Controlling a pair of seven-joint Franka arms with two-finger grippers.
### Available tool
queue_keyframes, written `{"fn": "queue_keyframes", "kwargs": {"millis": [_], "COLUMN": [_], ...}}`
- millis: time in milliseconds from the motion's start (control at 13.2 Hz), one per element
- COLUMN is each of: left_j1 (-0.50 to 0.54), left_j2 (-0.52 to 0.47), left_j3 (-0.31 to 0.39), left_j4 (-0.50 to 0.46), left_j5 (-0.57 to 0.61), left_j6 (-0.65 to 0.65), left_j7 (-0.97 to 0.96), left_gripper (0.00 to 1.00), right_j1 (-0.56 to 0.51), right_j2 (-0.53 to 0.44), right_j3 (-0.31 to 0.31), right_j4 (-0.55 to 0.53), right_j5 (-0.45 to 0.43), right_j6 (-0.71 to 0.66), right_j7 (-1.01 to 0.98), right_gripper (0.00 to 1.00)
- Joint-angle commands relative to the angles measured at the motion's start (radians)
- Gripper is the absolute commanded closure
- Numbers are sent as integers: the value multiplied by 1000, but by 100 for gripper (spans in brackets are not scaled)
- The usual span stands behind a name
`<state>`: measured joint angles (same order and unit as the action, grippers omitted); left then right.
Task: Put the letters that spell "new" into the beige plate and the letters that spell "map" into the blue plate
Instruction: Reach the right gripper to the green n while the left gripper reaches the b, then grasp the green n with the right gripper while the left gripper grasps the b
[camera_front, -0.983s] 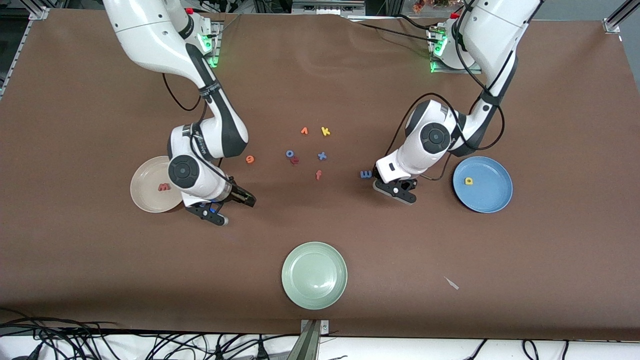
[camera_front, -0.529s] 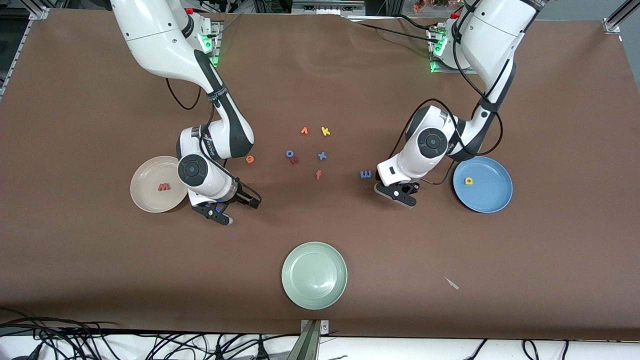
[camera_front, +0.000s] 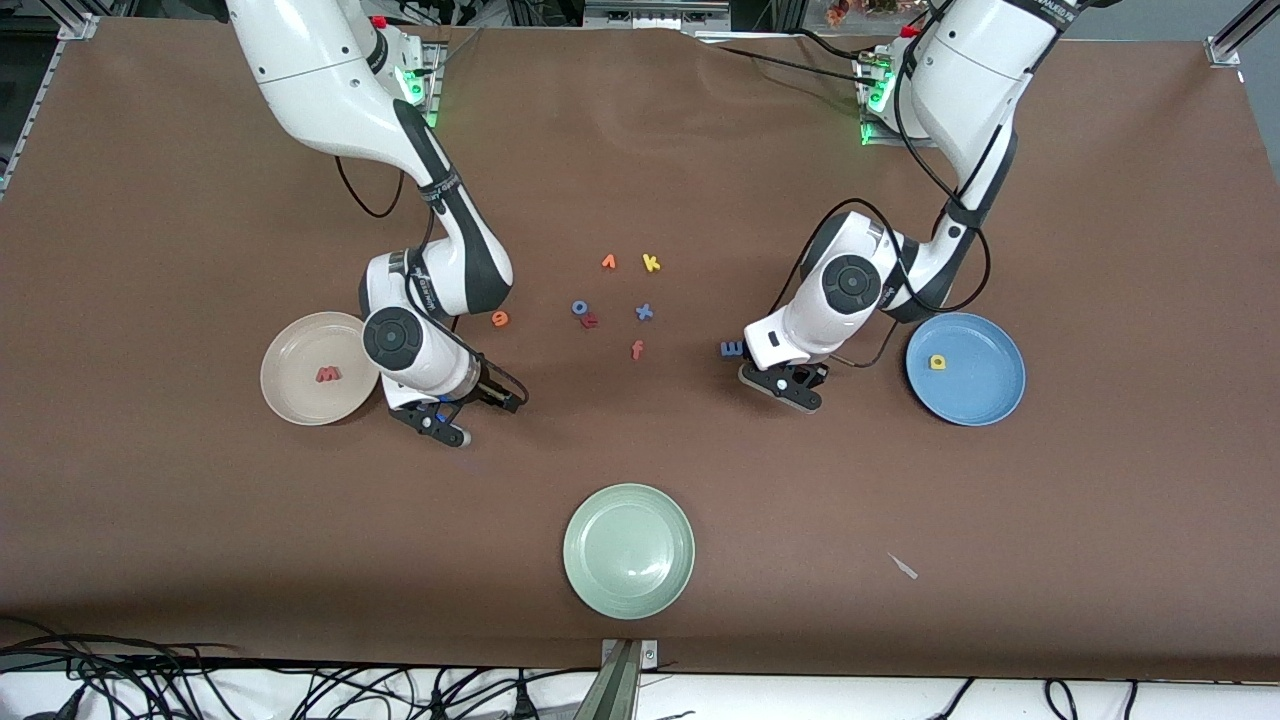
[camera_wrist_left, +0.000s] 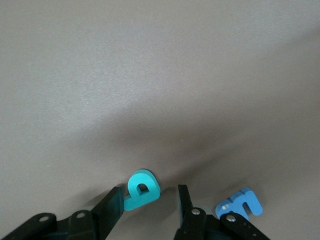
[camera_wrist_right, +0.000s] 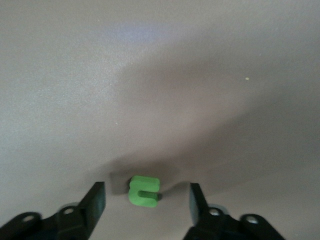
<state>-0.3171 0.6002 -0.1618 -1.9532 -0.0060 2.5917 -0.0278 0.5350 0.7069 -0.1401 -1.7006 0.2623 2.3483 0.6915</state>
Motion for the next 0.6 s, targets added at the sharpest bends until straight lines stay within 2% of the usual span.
{"fn": "queue_keyframes", "kwargs": {"millis": [0, 302, 454, 529], "left_j1": [-13, -13, -13, -13], "left_j2": [29, 35, 35, 35], "left_j3": [13, 13, 15, 15], "left_j4": [22, 22, 22, 22], "left_j5": [31, 31, 31, 31], "left_j6": [18, 19, 19, 19], "left_j7": [-21, -21, -20, -20], "left_gripper": [55, 58, 65, 72], "right_j1": [11, 11, 11, 11], "right_j2": [6, 11, 11, 11], "right_j3": [-3, -3, -3, -3], "right_j4": [-5, -5, -5, -5], "right_j5": [32, 32, 32, 34], "right_j6": [17, 17, 17, 17], "right_j7": [5, 5, 5, 5], "right_gripper": [36, 51, 58, 62]}}
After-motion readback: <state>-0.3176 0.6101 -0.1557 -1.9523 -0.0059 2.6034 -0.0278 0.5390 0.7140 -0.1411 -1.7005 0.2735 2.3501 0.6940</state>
